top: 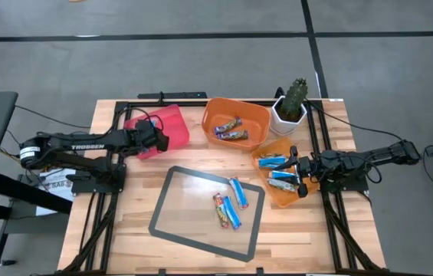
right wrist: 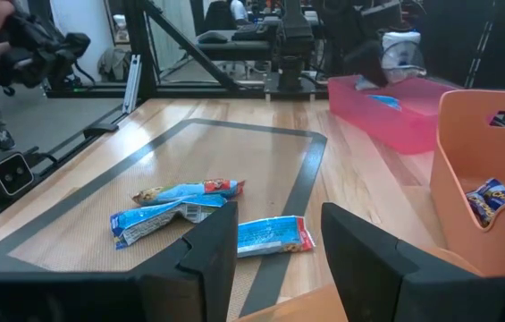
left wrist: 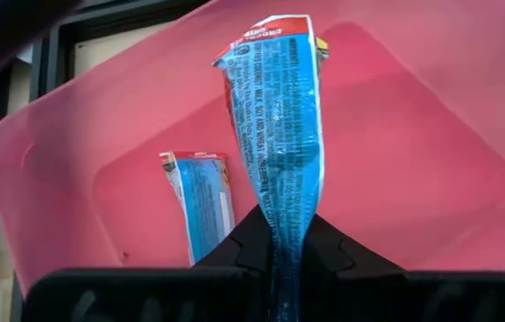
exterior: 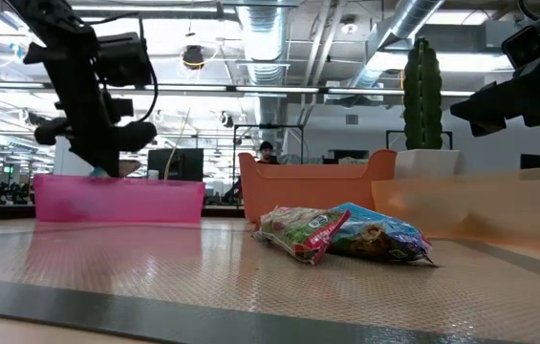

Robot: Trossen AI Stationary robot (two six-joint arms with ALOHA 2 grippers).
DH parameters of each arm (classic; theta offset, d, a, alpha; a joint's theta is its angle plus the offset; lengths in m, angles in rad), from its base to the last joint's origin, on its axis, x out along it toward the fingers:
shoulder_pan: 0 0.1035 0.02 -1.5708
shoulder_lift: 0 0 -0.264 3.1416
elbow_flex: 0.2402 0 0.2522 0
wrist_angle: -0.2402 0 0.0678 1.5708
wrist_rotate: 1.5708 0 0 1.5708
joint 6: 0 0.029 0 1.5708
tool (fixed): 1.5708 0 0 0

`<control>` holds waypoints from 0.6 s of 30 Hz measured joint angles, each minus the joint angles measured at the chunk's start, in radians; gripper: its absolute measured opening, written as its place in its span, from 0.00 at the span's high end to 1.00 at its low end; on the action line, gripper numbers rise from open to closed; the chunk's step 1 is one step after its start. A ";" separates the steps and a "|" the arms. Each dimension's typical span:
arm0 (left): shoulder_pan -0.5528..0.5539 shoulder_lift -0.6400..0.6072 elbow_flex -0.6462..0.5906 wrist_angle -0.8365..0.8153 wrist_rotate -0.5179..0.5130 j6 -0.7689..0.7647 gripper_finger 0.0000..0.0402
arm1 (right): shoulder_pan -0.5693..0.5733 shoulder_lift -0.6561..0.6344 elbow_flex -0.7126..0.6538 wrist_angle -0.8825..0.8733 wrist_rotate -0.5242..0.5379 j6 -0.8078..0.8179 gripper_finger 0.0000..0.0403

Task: Pick and place Granola Bars by type
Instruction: Put the red granola bar into the red bin

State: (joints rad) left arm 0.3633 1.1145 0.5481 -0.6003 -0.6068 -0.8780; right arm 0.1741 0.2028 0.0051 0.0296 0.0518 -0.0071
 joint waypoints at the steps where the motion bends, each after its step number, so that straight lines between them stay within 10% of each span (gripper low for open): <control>1: 0.002 0.000 -0.005 0.010 -0.001 0.003 0.95 | 0.000 0.000 0.000 0.000 0.000 0.000 0.62; 18: 0.023 0.000 -0.029 0.047 0.001 0.030 0.78 | 0.000 0.000 0.000 0.000 0.000 0.000 0.62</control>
State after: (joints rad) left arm 0.3866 1.1147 0.5194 -0.5533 -0.6057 -0.8479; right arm 0.1744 0.2030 0.0051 0.0296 0.0519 -0.0071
